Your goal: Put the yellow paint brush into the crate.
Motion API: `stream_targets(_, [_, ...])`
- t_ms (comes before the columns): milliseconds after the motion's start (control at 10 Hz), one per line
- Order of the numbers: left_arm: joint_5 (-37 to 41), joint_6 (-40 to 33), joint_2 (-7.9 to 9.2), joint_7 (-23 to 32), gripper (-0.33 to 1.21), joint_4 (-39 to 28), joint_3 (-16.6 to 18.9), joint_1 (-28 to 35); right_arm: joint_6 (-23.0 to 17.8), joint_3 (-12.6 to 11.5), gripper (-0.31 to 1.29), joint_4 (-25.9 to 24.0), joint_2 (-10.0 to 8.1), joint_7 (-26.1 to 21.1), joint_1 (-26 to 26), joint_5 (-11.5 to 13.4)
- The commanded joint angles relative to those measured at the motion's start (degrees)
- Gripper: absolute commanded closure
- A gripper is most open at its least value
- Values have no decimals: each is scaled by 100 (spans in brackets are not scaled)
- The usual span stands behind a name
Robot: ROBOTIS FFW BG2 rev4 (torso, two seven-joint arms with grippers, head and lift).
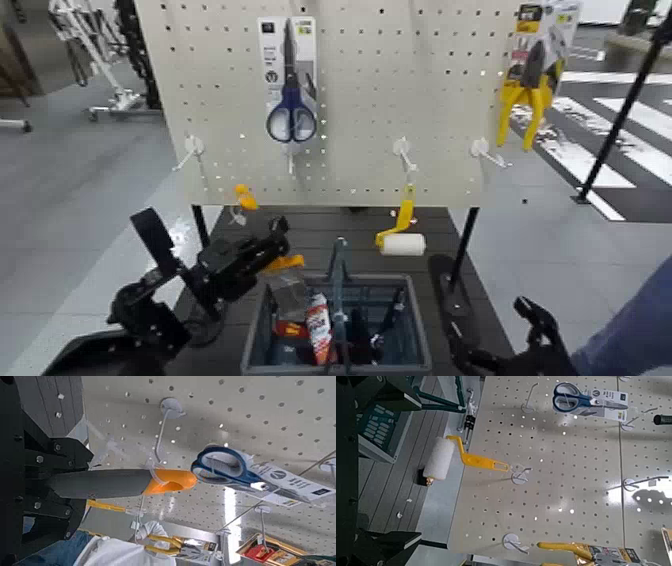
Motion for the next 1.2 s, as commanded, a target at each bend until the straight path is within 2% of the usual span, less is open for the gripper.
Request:
stream_targets(100, [73, 9, -23, -1, 115, 195, -157, 45, 0, 0, 15, 0, -9, 0, 7, 0])
stream_targets(1200, [3, -35, -111, -62, 115, 1162, -262, 89, 53, 0, 15, 9, 0, 9, -2, -18])
